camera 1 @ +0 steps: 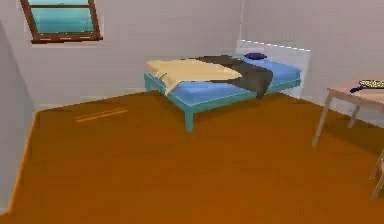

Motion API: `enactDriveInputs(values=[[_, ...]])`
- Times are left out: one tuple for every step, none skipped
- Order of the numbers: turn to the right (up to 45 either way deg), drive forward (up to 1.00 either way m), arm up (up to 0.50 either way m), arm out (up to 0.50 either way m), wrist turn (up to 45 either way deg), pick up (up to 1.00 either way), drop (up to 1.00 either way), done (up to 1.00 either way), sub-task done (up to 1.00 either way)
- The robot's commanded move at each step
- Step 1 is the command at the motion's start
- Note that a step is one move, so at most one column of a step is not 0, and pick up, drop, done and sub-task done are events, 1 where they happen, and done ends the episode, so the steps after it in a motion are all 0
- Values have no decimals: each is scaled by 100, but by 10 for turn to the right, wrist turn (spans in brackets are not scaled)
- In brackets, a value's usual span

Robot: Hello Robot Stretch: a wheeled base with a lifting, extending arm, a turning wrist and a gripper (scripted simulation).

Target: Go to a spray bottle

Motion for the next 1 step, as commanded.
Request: enactDriveInputs(values=[[450,0,0,0,0,0,0,0,0]])
